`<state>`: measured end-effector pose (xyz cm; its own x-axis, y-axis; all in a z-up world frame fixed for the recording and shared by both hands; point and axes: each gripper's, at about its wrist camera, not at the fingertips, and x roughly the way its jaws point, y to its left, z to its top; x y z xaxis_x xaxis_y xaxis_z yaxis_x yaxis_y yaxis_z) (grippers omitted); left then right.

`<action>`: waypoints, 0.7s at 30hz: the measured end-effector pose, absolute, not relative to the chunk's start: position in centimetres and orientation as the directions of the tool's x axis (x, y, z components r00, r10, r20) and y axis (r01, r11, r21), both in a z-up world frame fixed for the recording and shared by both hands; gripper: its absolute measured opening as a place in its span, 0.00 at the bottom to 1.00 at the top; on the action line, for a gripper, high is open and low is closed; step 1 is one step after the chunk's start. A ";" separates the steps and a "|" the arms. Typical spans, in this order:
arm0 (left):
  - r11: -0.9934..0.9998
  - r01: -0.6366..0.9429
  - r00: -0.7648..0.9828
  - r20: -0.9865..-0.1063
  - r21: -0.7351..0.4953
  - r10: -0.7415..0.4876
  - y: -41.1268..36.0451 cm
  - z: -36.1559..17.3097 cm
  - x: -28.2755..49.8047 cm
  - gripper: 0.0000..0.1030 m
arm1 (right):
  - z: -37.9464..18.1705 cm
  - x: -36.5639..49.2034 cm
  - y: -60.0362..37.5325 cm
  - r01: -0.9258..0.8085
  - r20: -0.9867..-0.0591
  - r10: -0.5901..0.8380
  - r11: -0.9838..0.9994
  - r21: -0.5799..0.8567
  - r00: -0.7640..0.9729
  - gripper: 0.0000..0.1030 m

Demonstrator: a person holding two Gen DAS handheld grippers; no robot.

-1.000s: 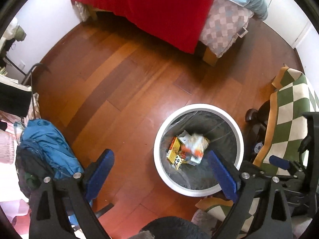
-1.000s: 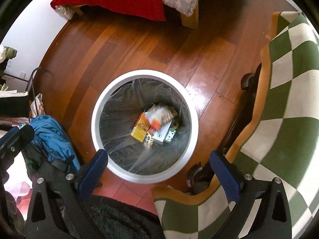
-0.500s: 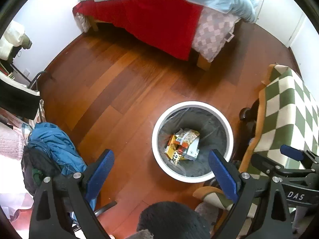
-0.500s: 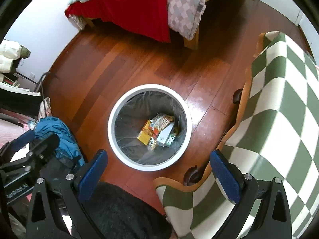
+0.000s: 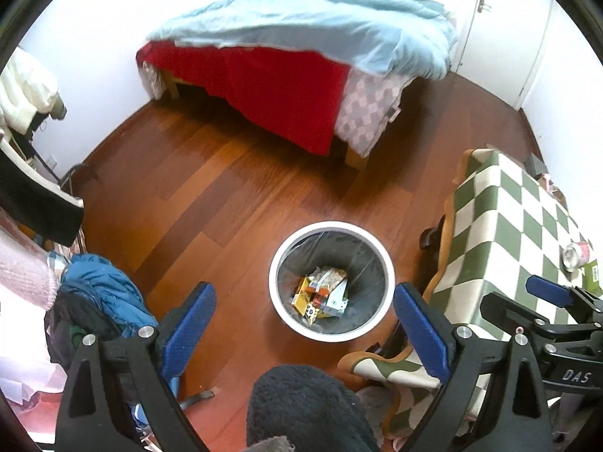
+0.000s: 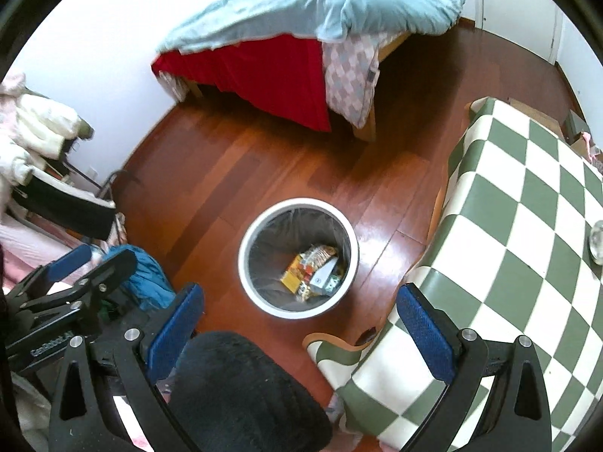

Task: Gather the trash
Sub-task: 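Withdraw both open tools from the bin back toward the table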

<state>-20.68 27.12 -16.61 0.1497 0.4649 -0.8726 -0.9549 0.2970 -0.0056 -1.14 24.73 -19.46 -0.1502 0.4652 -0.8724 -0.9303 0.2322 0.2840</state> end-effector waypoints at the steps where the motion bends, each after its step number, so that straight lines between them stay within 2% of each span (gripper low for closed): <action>1: 0.301 -0.954 0.155 -0.868 -0.006 0.472 26.7 -16.0 -20.5 0.93 | -19.0 -1.1 24.3 -0.928 -0.867 0.474 0.232 0.292 -0.155 1.00; 7: 0.339 -0.941 0.192 -0.837 -0.008 0.513 24.3 -12.7 -18.4 0.93 | -16.0 1.8 20.2 -0.878 -0.818 0.540 0.272 0.393 -0.199 1.00; 12: 0.412 -0.911 0.252 -0.817 -0.019 0.519 22.9 -10.9 -13.6 0.93 | -14.2 7.4 15.6 -0.824 -0.795 0.581 0.356 0.441 -0.175 1.00; 18: 0.557 -0.830 0.319 -0.806 0.016 0.499 20.9 -11.0 -2.8 0.94 | -14.2 18.4 8.9 -0.748 -0.832 0.554 0.542 0.382 -0.023 1.00; 19: 0.591 -0.807 0.332 -0.809 0.024 0.485 20.5 -11.2 -0.6 1.00 | -14.5 20.8 7.7 -0.728 -0.843 0.538 0.581 0.364 0.008 1.00; 21: 0.674 -0.738 0.361 -0.820 0.040 0.444 19.5 -12.1 4.9 1.00 | -15.2 25.8 5.2 -0.684 -0.870 0.489 0.657 0.318 0.065 1.00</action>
<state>4.85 19.47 -12.11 0.3609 0.4442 -0.8201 -0.7379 0.6737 0.0402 25.80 5.23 -15.18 0.0651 0.4892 -0.8698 -0.6836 0.6568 0.3182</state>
